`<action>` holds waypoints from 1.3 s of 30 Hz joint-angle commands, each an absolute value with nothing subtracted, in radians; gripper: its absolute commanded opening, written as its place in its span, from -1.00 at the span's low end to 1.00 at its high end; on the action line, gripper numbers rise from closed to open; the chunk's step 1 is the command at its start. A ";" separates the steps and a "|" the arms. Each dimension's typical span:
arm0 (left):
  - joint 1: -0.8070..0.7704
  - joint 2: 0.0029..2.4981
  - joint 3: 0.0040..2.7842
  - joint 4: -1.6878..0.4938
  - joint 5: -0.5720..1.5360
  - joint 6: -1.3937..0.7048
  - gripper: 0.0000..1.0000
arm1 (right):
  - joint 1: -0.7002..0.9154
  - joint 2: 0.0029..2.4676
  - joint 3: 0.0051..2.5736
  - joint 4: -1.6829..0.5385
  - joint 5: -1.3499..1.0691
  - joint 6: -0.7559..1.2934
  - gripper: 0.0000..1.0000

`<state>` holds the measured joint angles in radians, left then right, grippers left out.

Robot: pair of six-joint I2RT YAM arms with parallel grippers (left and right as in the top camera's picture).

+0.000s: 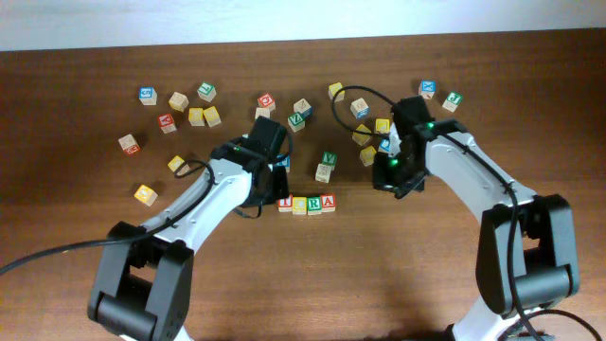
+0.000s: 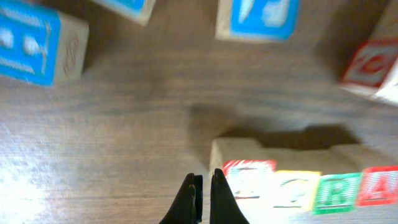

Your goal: Spell out ICRA

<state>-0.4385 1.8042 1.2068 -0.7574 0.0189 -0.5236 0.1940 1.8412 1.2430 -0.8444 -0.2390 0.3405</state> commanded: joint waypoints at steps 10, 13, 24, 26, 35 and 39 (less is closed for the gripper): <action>-0.445 1.842 1.113 -0.666 0.065 -0.536 -1.00 | 0.378 1.911 1.232 -0.762 -0.263 0.456 -0.62; -0.445 1.842 1.113 -0.667 0.083 -0.521 -1.00 | 0.427 1.954 1.232 -0.731 -0.282 0.481 -0.68; -0.440 1.839 1.117 -0.686 0.031 -0.499 -1.00 | 0.457 1.957 1.232 -0.736 -0.267 0.507 -0.68; -0.422 1.821 1.144 -0.720 -0.025 -0.499 -1.00 | 0.457 1.957 1.232 -0.751 -0.203 0.507 -0.67; -0.413 1.753 1.192 -0.684 -0.022 -0.503 -1.00 | 0.335 1.957 1.232 -0.755 -0.180 0.433 -0.53; -0.461 1.754 1.192 -0.606 -0.025 -0.503 -1.00 | 0.273 1.957 1.232 -0.763 -0.183 0.344 -0.38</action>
